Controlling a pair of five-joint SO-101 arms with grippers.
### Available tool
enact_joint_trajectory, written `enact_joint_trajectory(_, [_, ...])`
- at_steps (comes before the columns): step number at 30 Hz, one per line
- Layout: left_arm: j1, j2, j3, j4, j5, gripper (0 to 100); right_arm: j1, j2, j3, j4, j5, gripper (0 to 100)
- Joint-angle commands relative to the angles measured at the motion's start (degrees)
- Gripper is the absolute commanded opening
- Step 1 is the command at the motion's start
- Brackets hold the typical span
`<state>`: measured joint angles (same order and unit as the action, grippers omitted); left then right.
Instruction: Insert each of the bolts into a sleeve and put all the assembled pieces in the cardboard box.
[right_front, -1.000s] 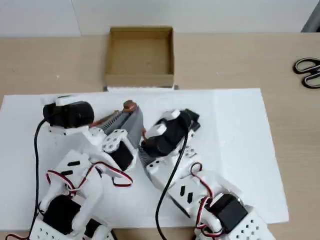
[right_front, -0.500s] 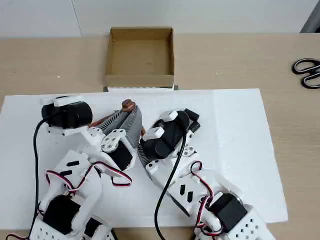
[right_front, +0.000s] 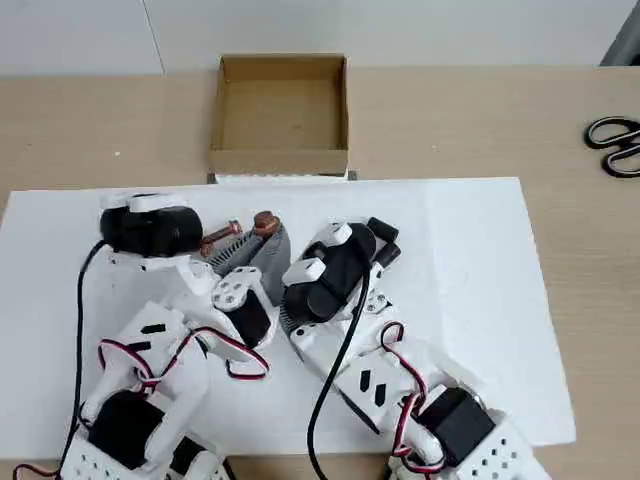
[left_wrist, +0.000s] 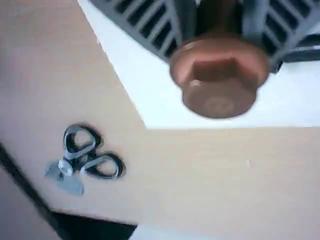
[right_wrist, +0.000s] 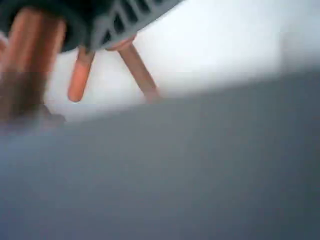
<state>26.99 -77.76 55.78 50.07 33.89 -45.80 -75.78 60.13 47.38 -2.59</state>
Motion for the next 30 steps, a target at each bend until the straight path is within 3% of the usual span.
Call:
enact_joint_trajectory(1, [4.2, -0.9, -1.6, 3.0, -0.2, 0, -0.3, -1.0, -0.6, -1.8, 0.6, 0.2])
enact_joint_trajectory(10, [5.6, -0.9, -4.0, 13.5, -3.9, 0, -0.1, -1.1, -0.7, -1.8, 0.6, 0.2])
enact_joint_trajectory(16, [5.6, -0.9, -3.9, 14.5, -3.9, 1, -0.1, -1.1, -0.7, -1.9, 0.6, 0.2])
enact_joint_trajectory(23, [5.6, -0.9, -4.1, 14.5, -3.8, 19, -0.1, -1.1, -0.7, -1.9, 0.6, 0.2])
enact_joint_trajectory(30, [5.3, -0.8, -4.3, 14.6, -3.9, 20, -0.1, -1.1, -0.4, -1.8, 0.5, 0.2])
